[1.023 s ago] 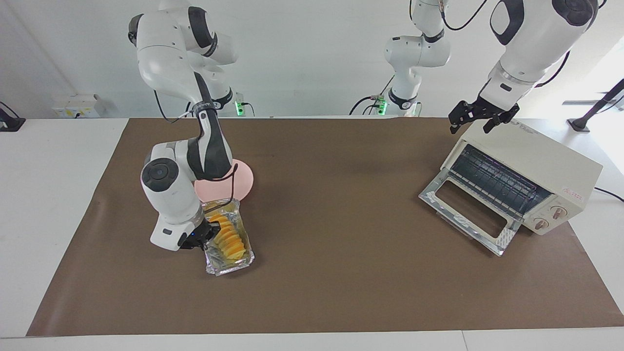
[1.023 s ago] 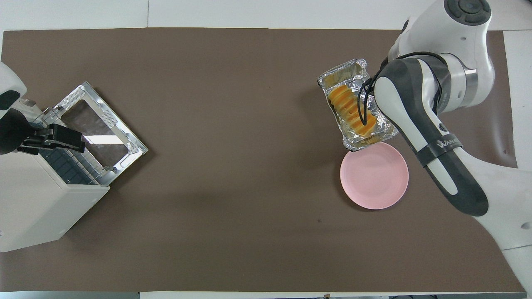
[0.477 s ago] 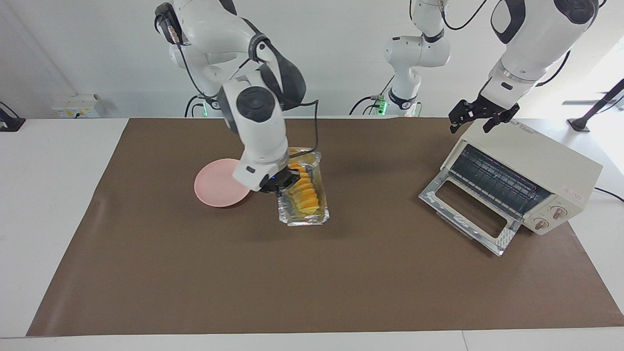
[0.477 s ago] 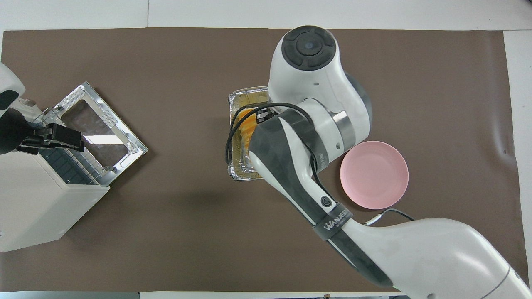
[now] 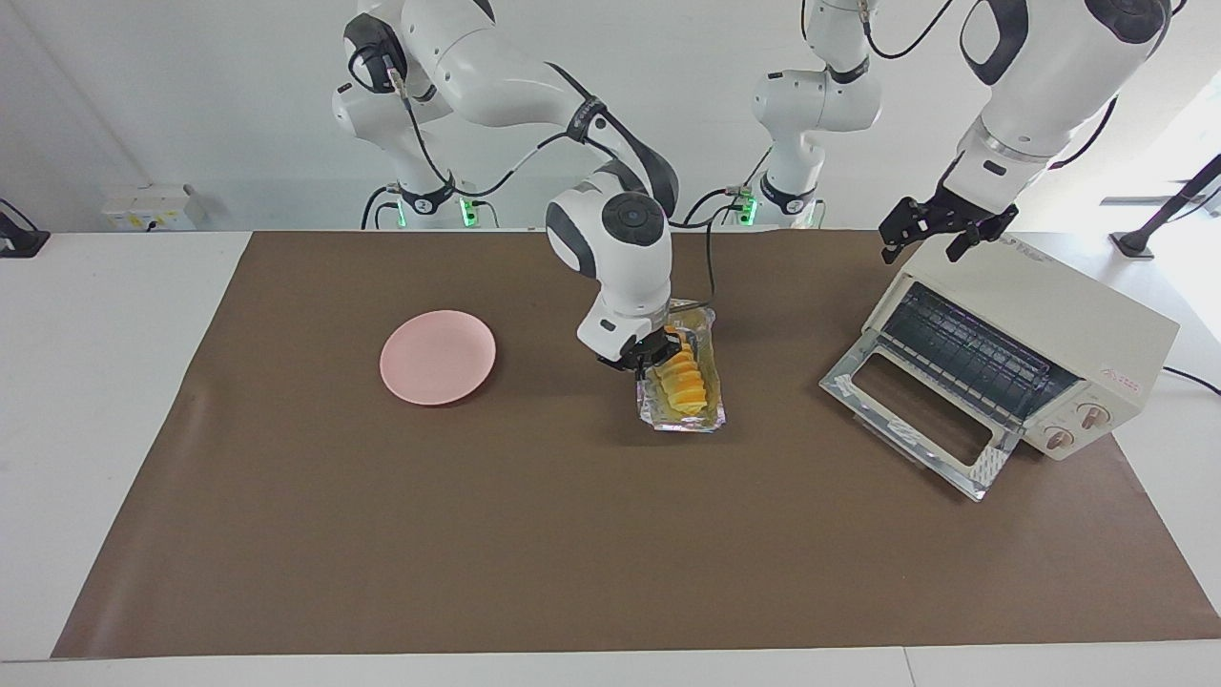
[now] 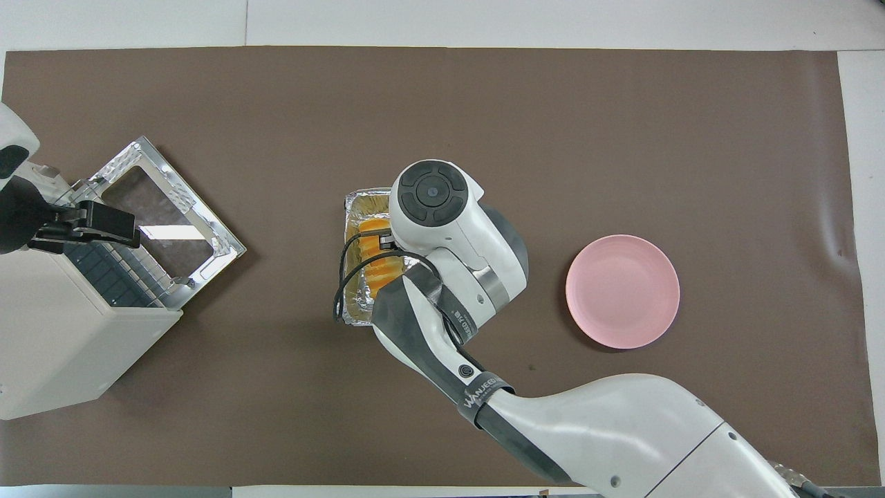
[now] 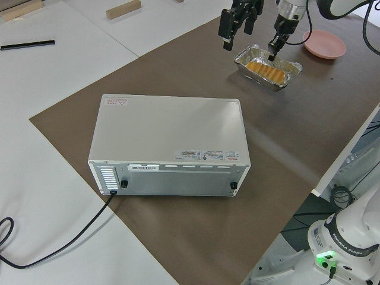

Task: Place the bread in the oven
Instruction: 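Grasp the foil tray with the right gripper and slide it toward the oven, then release the tray and withdraw the right gripper while the left gripper reaches the tray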

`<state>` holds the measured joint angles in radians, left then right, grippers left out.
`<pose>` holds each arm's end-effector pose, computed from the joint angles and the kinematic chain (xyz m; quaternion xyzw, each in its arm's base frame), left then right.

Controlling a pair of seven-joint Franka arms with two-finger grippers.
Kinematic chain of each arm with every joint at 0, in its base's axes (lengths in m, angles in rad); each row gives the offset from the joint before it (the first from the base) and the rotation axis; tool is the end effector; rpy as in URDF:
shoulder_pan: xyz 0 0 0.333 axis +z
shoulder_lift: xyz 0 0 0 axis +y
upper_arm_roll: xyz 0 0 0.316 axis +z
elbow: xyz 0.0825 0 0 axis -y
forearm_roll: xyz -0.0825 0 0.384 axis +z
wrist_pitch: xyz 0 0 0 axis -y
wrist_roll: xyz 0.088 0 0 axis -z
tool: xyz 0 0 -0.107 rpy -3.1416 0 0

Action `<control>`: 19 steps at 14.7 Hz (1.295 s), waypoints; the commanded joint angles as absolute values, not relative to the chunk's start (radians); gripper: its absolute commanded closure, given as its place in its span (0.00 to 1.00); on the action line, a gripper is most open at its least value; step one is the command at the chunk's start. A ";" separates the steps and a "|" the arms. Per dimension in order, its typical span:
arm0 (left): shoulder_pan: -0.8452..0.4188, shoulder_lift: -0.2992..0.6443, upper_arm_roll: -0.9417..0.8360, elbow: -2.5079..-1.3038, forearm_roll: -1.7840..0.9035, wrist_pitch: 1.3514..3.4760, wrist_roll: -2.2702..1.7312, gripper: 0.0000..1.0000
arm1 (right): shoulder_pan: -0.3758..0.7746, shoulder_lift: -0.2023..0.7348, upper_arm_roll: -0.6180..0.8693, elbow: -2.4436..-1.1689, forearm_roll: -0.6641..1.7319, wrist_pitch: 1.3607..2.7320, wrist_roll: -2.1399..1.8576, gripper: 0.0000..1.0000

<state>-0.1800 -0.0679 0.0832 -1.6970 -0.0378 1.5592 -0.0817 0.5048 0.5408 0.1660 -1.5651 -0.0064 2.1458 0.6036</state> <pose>0.5267 -0.0538 0.6009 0.9991 -0.0073 -0.0369 0.0185 0.5571 0.4205 0.3374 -0.9987 -0.0226 0.0046 0.0458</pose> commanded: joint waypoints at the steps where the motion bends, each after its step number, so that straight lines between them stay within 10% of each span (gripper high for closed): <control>1: -0.193 -0.094 0.092 -1.732 -0.046 1.580 -0.095 0.00 | 0.497 0.492 0.163 -1.643 0.014 2.189 0.609 1.00; 3: -0.195 -0.092 0.092 -1.729 -0.046 1.580 -0.097 0.00 | 0.500 0.492 0.163 -1.644 0.014 2.187 0.609 0.91; 4: -0.195 -0.094 0.091 -1.730 -0.046 1.582 -0.095 0.00 | 0.502 0.492 0.163 -1.643 0.012 2.186 0.611 0.01; 19: -0.343 -0.011 0.089 -1.735 -0.084 1.724 -0.296 0.00 | 0.078 0.236 0.144 -1.591 0.006 1.781 -0.029 0.00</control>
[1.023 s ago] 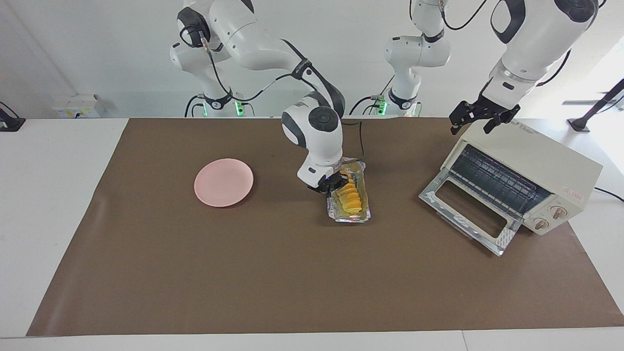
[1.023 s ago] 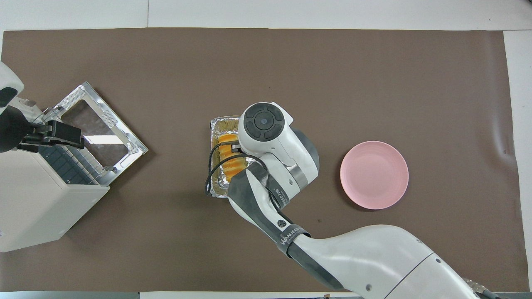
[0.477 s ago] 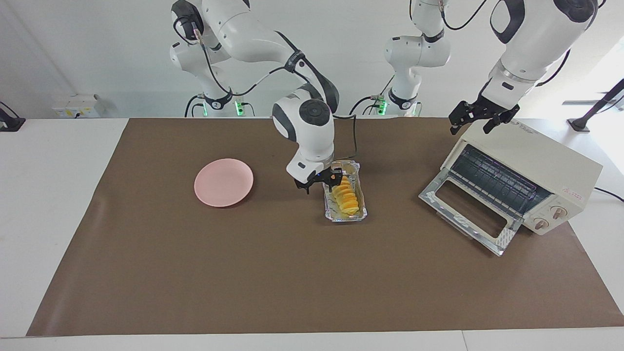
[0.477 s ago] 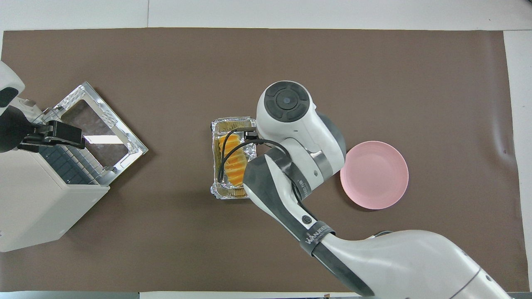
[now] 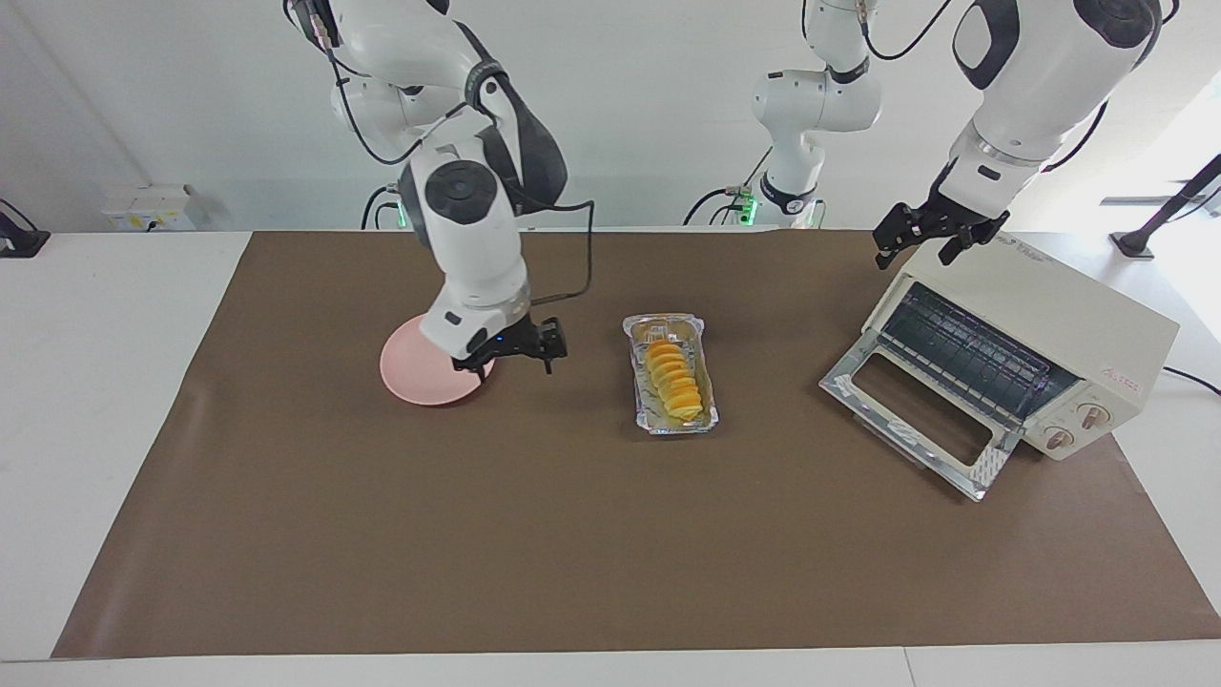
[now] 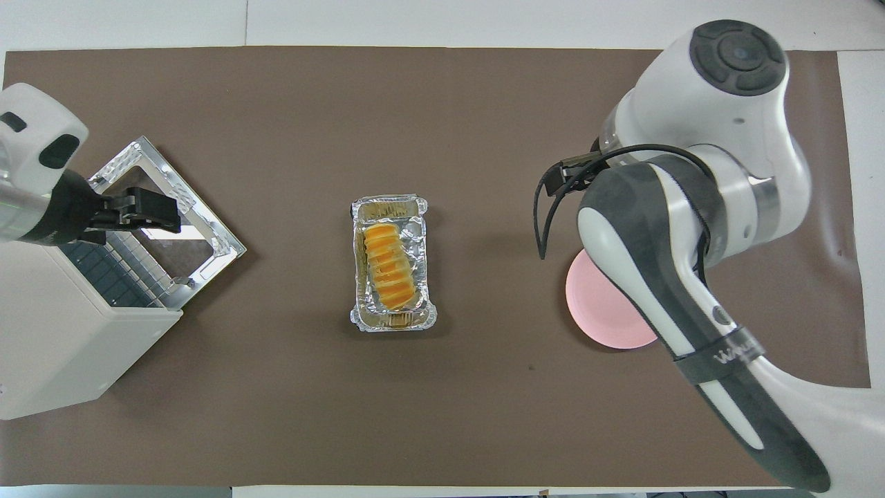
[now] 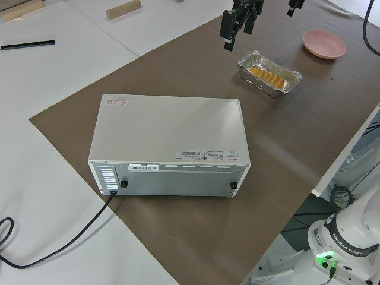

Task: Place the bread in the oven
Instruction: 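Release the tray and withdraw the right gripper while the left gripper reaches the tray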

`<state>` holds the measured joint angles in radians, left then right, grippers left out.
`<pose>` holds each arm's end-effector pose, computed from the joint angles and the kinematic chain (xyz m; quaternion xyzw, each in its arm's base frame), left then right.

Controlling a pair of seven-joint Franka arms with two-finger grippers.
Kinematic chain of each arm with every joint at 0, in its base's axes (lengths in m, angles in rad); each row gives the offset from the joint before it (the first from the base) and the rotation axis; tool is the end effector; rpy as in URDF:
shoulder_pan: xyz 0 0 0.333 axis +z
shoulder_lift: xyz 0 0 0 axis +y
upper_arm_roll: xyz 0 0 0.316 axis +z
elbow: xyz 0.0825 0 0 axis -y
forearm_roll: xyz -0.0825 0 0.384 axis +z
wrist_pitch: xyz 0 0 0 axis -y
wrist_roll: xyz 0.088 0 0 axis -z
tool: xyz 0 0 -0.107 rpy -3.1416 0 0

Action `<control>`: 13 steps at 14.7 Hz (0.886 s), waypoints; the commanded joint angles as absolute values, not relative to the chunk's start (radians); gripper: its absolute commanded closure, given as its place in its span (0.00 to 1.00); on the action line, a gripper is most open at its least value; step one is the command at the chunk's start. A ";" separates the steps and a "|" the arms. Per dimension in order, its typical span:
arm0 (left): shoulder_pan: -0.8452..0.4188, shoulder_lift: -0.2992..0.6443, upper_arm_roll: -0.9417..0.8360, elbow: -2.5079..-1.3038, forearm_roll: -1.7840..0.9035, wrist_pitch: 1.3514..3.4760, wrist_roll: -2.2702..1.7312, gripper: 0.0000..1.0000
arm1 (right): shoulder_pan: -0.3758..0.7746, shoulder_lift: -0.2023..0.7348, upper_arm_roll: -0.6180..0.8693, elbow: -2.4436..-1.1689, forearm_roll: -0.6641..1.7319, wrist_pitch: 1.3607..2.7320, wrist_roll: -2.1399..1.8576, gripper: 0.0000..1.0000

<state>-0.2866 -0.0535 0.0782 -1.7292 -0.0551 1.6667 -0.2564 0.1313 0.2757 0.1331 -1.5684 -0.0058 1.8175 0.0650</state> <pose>0.5304 -0.1167 0.5871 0.9992 0.0267 -0.0113 0.0276 0.6222 0.1591 0.4825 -0.9950 -0.0980 0.0144 0.0131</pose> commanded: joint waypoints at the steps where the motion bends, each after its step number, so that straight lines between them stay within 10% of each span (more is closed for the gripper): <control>1: -0.366 0.004 0.090 -1.730 -0.130 1.752 -0.304 0.00 | 0.062 0.221 0.144 -1.592 0.005 1.760 -0.053 0.00; 5: -0.575 0.214 0.092 -1.632 -0.137 1.866 -0.555 0.00 | -0.032 0.137 0.144 -1.598 0.000 1.657 -0.164 0.00; 13: -0.750 0.322 0.086 -1.844 -0.143 2.195 -0.594 0.01 | -0.098 -0.086 0.147 -1.730 0.002 1.528 -0.153 0.00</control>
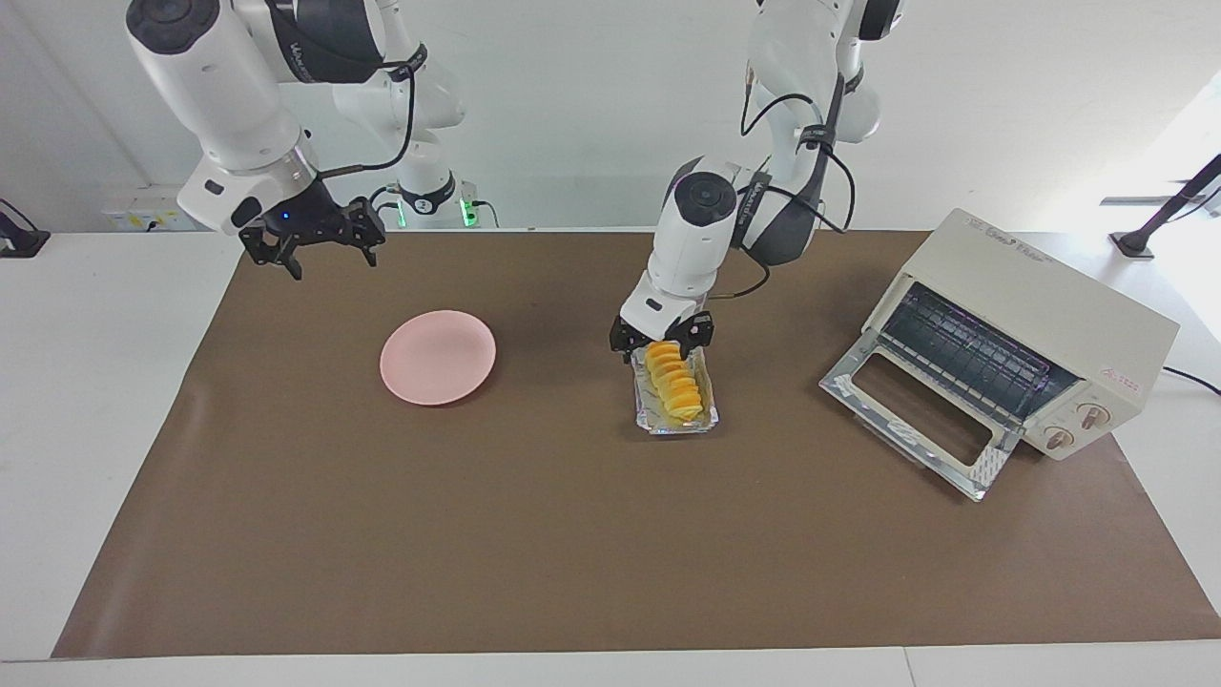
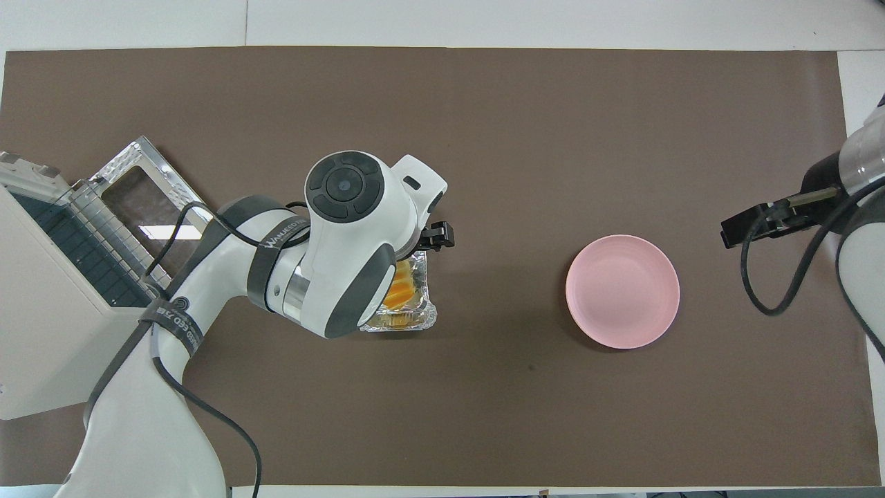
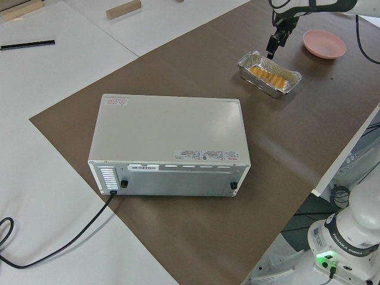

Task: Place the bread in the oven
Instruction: 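Release the tray and withdraw the right gripper while the left gripper reaches the tray, then grasp the foil tray with the left gripper and lift it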

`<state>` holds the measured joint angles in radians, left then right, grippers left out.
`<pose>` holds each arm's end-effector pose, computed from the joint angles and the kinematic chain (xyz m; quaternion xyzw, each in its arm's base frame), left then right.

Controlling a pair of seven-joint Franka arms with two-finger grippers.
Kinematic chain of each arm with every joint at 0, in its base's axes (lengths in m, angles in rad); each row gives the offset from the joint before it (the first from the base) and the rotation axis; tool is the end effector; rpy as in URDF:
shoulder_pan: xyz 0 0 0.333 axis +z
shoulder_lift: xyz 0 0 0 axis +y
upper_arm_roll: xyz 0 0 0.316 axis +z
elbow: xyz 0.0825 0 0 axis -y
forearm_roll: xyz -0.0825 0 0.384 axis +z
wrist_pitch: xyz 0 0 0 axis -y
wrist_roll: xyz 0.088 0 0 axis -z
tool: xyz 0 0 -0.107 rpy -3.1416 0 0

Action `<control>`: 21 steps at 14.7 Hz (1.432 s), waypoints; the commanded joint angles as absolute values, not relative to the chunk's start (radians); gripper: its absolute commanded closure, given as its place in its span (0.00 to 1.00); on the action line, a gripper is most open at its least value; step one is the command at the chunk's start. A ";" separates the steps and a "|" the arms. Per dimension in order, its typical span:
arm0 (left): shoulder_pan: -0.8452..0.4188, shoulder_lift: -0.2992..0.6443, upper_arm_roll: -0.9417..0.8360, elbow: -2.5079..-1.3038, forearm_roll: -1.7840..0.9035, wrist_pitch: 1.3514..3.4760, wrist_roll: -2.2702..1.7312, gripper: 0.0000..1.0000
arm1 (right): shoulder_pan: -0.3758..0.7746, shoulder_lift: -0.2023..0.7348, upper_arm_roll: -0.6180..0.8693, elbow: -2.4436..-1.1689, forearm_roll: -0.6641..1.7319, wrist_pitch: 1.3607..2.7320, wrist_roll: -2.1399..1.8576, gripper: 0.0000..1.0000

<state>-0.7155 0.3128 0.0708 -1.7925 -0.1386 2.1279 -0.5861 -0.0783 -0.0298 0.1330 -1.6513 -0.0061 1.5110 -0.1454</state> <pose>0.5049 -0.3913 0.3794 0.9987 0.0048 -0.0182 0.0464 0.5356 0.0297 0.5981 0.9935 0.0996 -0.0555 0.0025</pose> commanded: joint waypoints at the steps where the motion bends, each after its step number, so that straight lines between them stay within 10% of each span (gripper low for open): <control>1: -0.773 0.342 0.086 -1.844 -0.143 2.201 -0.604 0.05 | -0.100 -0.084 0.147 -1.730 0.002 1.535 -0.155 0.00; 11: -0.799 0.376 0.086 -1.870 -0.143 2.238 -0.653 0.63 | -0.126 -0.078 0.143 -1.720 0.066 1.568 -0.135 0.00; 14: -0.793 0.376 0.086 -1.871 -0.144 2.227 -0.653 1.00 | -0.124 -0.078 0.143 -1.720 0.064 1.571 -0.124 0.00; 21: -0.729 0.333 0.101 -1.784 -0.175 2.096 -0.719 1.00 | -0.124 -0.077 0.137 -1.718 0.052 1.575 -0.132 0.00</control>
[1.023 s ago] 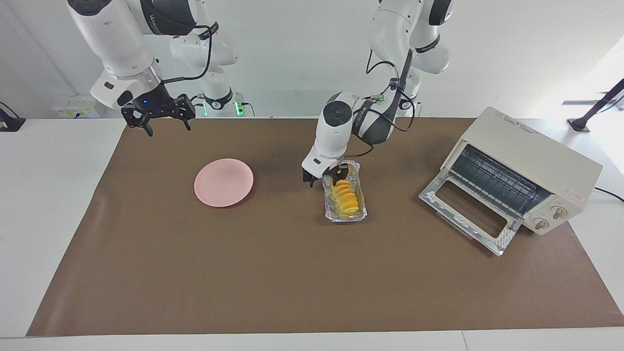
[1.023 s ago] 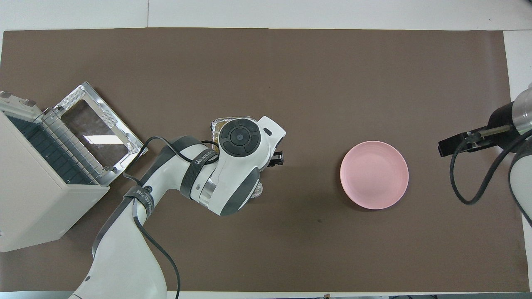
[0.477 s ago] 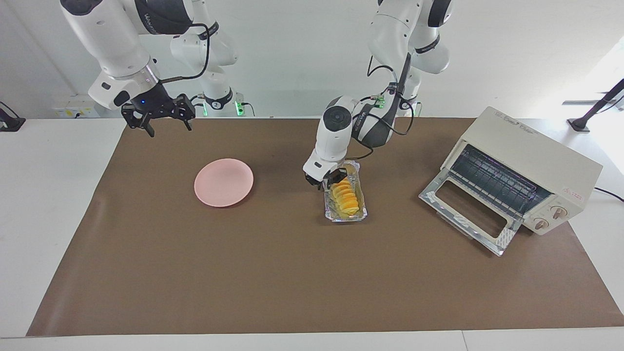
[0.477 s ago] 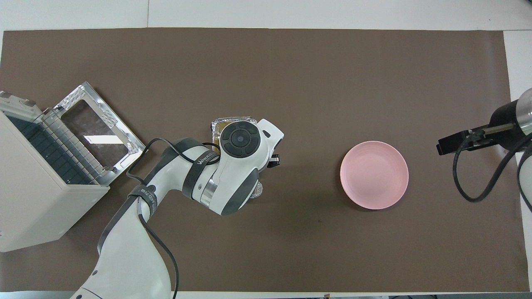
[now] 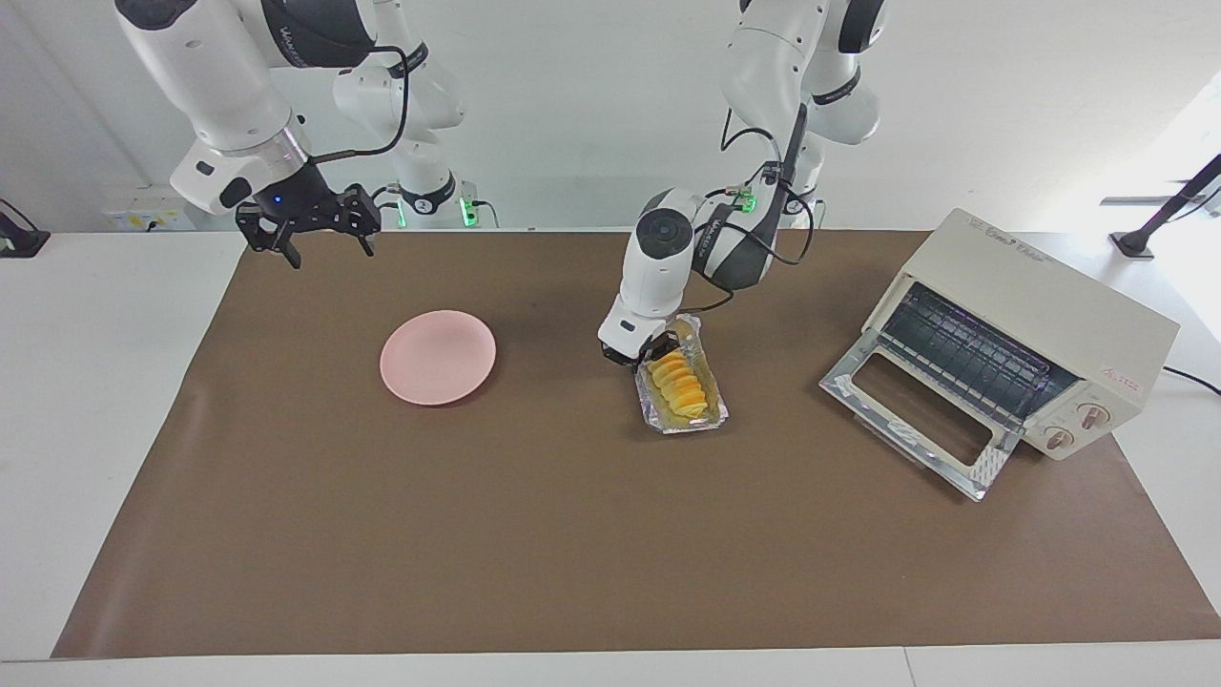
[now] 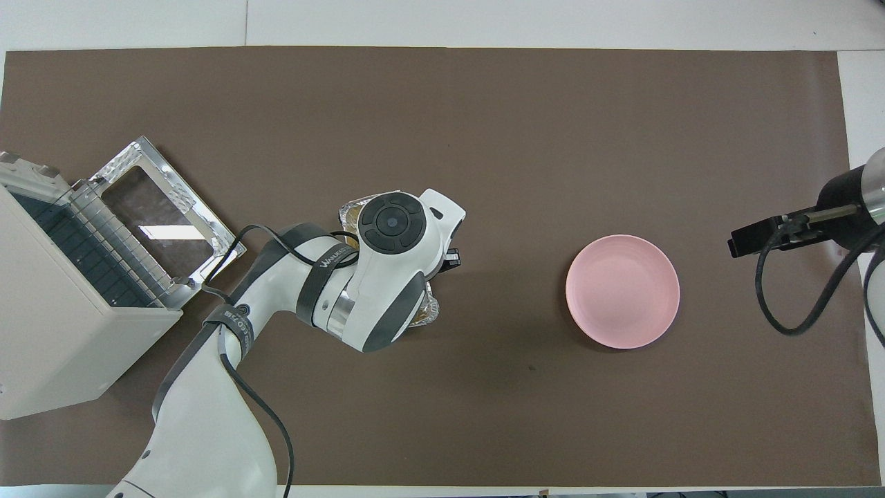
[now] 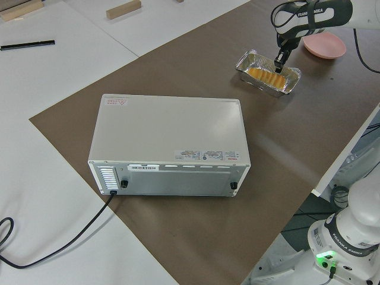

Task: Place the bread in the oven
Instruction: 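Grasp the foil tray with the left gripper and lift it, then carry the tray with the left gripper into the oven opening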

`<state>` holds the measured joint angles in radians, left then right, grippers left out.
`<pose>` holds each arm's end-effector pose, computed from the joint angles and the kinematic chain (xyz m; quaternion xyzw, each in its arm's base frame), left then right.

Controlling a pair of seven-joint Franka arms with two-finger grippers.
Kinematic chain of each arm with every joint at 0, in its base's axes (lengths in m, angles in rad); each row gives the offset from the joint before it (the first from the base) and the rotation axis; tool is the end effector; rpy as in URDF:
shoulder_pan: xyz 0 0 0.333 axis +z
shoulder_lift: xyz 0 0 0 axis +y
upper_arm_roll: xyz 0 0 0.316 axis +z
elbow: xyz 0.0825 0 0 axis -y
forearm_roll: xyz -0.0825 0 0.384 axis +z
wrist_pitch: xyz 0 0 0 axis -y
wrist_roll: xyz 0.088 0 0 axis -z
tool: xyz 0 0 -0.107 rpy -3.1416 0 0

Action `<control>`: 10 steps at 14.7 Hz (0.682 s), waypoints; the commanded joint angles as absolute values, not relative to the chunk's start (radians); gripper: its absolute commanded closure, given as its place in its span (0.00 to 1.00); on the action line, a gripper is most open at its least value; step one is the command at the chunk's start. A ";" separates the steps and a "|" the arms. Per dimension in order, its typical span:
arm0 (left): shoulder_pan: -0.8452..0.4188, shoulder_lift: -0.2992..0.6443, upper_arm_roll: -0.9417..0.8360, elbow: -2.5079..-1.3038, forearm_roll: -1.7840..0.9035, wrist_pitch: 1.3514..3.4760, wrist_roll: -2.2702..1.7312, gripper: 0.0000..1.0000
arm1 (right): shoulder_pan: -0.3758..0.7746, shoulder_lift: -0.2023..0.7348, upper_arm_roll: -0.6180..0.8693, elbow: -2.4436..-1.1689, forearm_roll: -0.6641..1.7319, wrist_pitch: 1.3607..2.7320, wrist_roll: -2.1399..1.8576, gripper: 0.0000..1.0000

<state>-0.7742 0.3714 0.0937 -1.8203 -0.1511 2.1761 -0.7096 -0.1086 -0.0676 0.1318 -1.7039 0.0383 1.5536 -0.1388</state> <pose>0.4900 -0.4093 0.3340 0.9975 0.0548 -0.0336 0.0303 0.5283 0.0186 0.5969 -0.9958 -0.0800 0.0407 0.0171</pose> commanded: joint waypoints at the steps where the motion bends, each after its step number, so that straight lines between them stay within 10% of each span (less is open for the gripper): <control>1: -0.689 0.324 0.101 -1.754 -0.175 2.060 -0.724 1.00 | -0.126 -0.077 0.135 -1.718 0.052 1.575 -0.132 0.00; 10: -0.472 0.314 0.300 -1.678 -0.088 1.884 -0.721 1.00 | -0.137 -0.078 0.137 -1.717 0.049 1.572 -0.126 0.00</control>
